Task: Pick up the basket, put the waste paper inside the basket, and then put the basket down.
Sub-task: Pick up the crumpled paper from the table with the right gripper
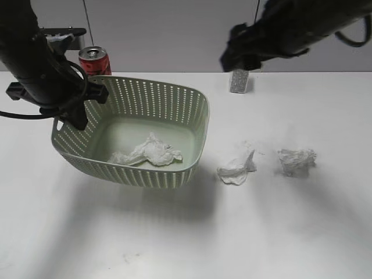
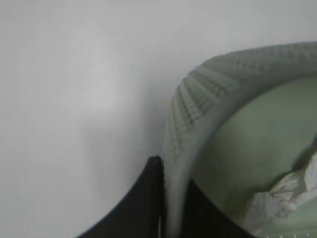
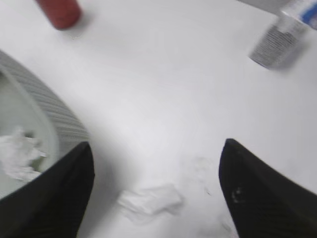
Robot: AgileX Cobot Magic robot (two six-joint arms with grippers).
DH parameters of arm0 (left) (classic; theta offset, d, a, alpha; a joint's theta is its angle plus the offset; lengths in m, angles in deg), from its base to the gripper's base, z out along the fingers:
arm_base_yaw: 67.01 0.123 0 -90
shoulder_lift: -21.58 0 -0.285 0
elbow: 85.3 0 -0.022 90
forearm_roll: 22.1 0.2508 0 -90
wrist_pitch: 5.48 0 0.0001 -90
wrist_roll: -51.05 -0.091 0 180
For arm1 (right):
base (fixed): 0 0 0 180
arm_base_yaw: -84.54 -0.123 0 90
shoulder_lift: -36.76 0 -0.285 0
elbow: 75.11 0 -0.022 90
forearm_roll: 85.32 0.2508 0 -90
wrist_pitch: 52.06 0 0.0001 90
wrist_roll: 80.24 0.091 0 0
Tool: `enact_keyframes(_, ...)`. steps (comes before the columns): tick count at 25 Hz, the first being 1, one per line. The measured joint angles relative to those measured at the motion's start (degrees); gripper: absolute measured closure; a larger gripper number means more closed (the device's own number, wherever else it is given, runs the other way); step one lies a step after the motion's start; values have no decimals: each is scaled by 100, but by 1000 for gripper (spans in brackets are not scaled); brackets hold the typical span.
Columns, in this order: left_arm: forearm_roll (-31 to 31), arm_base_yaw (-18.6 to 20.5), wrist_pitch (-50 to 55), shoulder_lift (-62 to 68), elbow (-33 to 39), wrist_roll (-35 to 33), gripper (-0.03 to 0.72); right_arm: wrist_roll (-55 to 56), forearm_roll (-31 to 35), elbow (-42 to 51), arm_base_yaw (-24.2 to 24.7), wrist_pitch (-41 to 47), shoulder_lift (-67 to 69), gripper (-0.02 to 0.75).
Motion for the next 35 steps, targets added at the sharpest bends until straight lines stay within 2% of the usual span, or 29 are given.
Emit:
enact_keyframes(3, 12, 0, -10, 0, 0, 0, 689, 63, -199, 90, 594, 473, 106, 149)
enact_keyframes(6, 18, 0, -24, 0, 0, 0, 689, 123, -503, 411, 868, 543, 394, 149)
enact_keyframes(14, 31, 0, -66, 0, 0, 0, 689, 474, -1200, 853, 945, 259, 1607, 154)
enact_keyframes(21, 43, 0, -92, 0, 0, 0, 689, 630, -1200, 853, 945, 135, 2172, 181)
enact_keyframes(24, 49, 0, -92, 0, 0, 0, 689, 640, -1200, 853, 945, 71, 2183, 265)
enact_keyframes(25, 54, 0, -92, 0, 0, 0, 689, 640, -1200, 853, 945, 65, 2183, 328)
enact_keyframes(29, 79, 0, -96, 0, 0, 0, 689, 640, -1200, 853, 945, 76, 2183, 659)
enact_keyframes(31, 85, 0, -96, 0, 0, 0, 689, 640, -1200, 827, 945, 110, 2116, 711)
enact_keyframes(33, 86, 0, -96, 0, 0, 0, 689, 640, -1200, 680, 945, 212, 1952, 722)
enact_keyframes(35, 92, 0, -96, 0, 0, 0, 689, 576, -896, 444, 936, 320, 1623, 722)
